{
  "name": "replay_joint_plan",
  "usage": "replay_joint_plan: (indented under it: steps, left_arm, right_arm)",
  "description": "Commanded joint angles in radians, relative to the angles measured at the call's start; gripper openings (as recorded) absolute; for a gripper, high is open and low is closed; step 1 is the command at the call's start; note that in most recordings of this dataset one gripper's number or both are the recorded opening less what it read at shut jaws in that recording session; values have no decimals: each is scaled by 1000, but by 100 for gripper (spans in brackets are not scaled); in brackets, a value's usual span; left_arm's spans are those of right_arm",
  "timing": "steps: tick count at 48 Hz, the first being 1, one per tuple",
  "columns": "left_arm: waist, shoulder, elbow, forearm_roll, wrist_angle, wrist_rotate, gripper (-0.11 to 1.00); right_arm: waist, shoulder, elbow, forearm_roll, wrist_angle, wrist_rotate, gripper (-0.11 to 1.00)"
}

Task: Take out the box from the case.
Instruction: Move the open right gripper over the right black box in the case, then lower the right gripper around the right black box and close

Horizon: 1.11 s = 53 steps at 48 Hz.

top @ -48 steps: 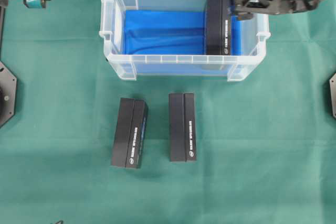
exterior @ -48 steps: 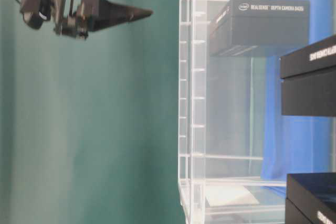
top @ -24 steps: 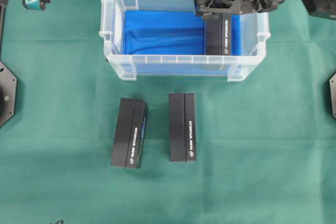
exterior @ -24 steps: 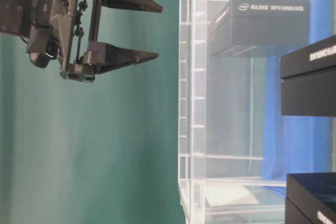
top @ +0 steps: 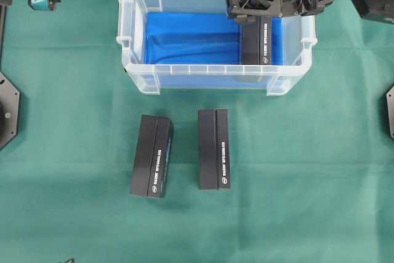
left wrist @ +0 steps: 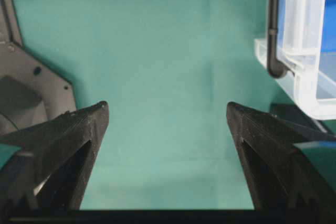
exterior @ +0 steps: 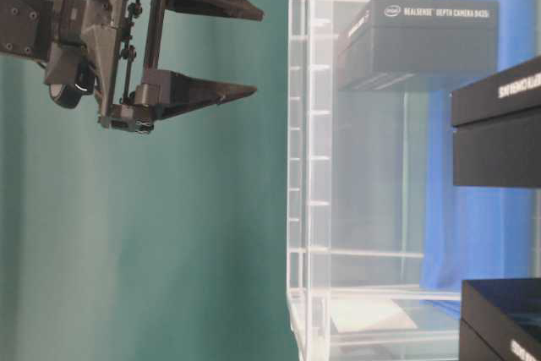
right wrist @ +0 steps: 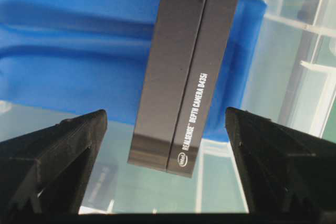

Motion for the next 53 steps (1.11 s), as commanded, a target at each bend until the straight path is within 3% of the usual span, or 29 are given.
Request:
replay_joint_plan:
  steps: [1,53]
  left_arm:
    - [3,-3,-17,-2,-3,2,96]
    - [3,-3,-17,0,-28,3,96]
  right_arm:
    - [2,-12,-20,-3,0,2,91]
    - [2,-2,20,-5,-11,6,91]
